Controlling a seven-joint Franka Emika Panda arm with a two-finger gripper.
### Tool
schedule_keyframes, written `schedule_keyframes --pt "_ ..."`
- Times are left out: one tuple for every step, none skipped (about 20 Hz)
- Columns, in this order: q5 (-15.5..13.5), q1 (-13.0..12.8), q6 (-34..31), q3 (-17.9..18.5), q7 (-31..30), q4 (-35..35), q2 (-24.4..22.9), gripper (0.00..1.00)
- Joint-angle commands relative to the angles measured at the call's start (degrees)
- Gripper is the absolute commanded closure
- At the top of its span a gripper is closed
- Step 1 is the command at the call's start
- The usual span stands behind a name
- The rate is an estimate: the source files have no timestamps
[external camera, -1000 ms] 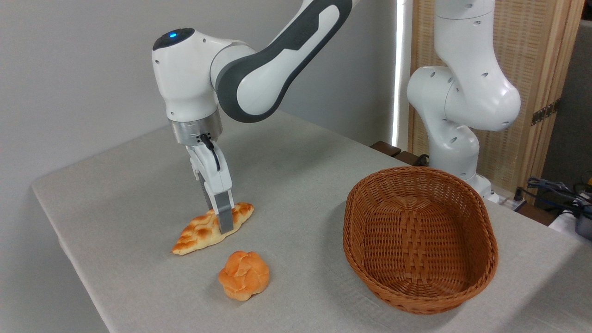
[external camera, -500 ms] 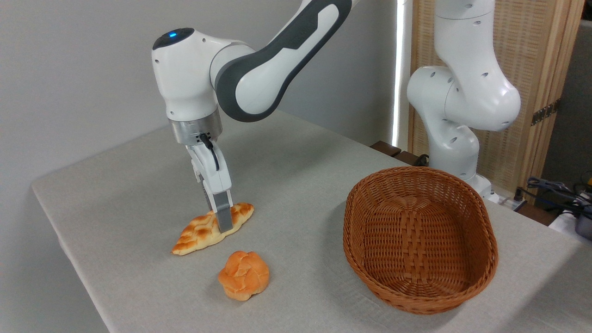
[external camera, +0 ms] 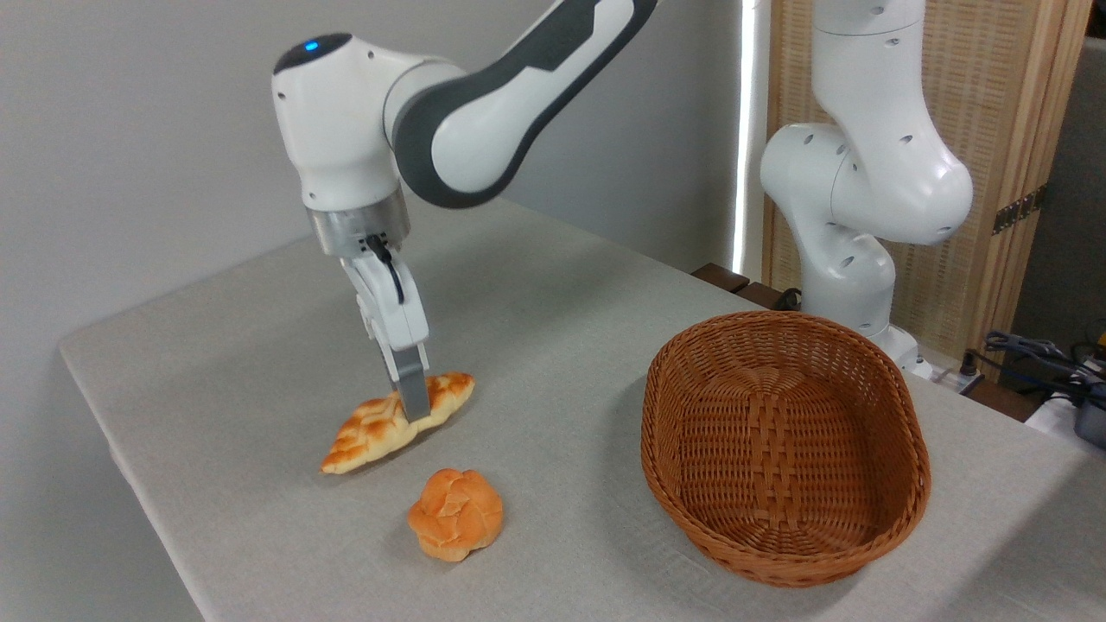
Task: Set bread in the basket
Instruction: 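Lift the braided loaf off the table and carry it toward the basket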
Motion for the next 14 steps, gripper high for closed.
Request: schedule_keyframes --pt "0.82 0.10 -7.45 0.98 -0.68 6.05 -0.93 0.79" --pt "0.64 0.10 -9.30 1.33 -0.59 7.63 -1.10 0.79" --pt "0.64 0.10 -12.11 1.42 -0.51 9.30 -1.54 0.79" --pt "0.73 0.10 -13.79 1.42 0.28 9.49 -2.67 0.79" --pt "0.73 0.10 -15.20 1.51 2.03 9.49 -4.08 0.79" --pt "0.73 0.10 -17.39 1.68 4.39 9.41 -5.31 0.79" --pt "0.73 0.10 -19.84 2.73 6.94 9.23 -6.89 0.79" --pt "0.64 0.01 -21.52 3.78 9.58 8.97 -8.29 0.79" --pt "0.56 -0.08 -23.02 4.58 12.47 8.88 -9.70 0.79" --pt "0.55 -0.17 -24.60 5.72 15.29 8.36 -11.02 0.79" --pt "0.55 -0.25 -25.57 7.21 18.62 7.57 -12.42 0.79" --pt "0.55 -0.34 -25.75 7.74 21.87 6.34 -13.83 0.79" --pt "0.64 -0.34 -25.76 7.92 23.91 5.20 -15.15 0.79" --pt "0.64 -0.34 -25.76 8.45 24.89 4.49 -16.03 0.79"
